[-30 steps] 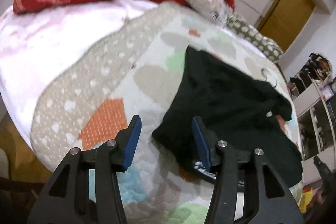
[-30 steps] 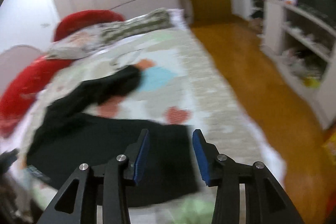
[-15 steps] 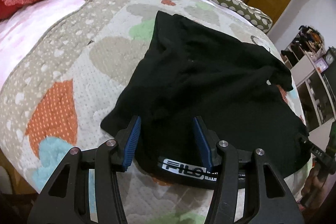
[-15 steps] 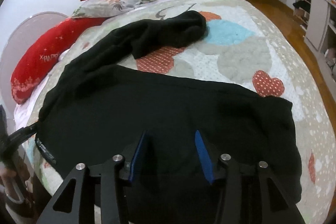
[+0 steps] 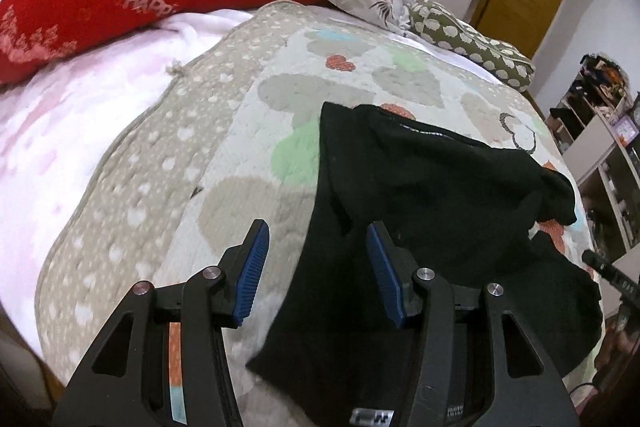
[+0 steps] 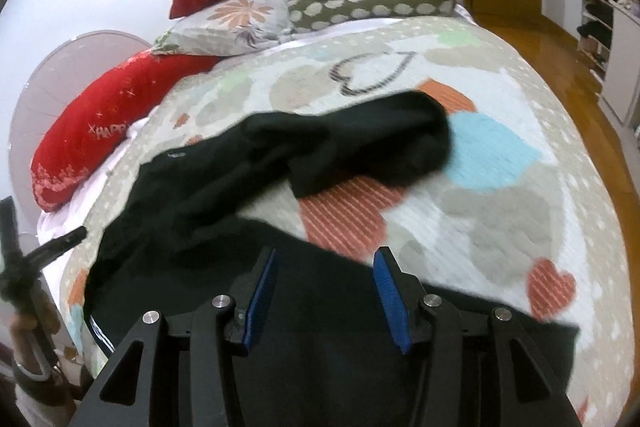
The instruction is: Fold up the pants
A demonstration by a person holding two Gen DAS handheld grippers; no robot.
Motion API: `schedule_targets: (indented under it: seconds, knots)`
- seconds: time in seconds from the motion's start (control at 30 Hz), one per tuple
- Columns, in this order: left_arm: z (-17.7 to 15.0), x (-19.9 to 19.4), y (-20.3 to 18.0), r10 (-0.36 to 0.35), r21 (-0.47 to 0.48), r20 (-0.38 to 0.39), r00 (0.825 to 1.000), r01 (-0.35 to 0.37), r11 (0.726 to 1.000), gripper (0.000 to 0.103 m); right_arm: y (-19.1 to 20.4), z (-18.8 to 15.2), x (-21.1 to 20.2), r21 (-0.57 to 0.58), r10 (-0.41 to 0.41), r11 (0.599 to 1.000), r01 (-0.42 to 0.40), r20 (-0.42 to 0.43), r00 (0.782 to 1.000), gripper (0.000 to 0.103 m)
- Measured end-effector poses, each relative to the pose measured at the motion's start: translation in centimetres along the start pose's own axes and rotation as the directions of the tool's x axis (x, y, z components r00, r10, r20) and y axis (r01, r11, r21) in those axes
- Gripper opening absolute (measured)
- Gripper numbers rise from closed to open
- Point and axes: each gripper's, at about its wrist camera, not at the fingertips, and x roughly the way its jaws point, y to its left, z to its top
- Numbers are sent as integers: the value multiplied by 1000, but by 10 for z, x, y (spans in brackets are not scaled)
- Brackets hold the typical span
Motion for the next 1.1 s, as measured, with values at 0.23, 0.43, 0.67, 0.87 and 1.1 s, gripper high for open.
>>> schedule_targets:
  seconds: [0.23, 0.43, 0.67, 0.87, 1.1]
  knots:
    - [29, 38, 7, -74, 13, -70, 995, 75, 997, 51, 13, 36, 26, -38, 6, 999, -6, -5, 1000, 58]
    - [67, 79, 17, -141, -25, -121, 983, 139, 990, 67, 16, 72, 41, -90, -14, 996, 16, 22, 1000, 60]
    - [96, 117, 15, -244, -53, -149, 958, 239, 970, 76, 12, 98, 59, -122, -47, 991, 48, 7, 999, 63]
    - [99, 148, -16, -169, 88, -201, 965, 189, 978, 85, 9, 85, 61, -102, -21, 995, 21, -3, 1000, 63]
    - [100, 125, -49, -192, 168, -177, 965, 222, 961, 21, 2, 76, 46, -73, -27, 997, 28, 15, 1000, 63]
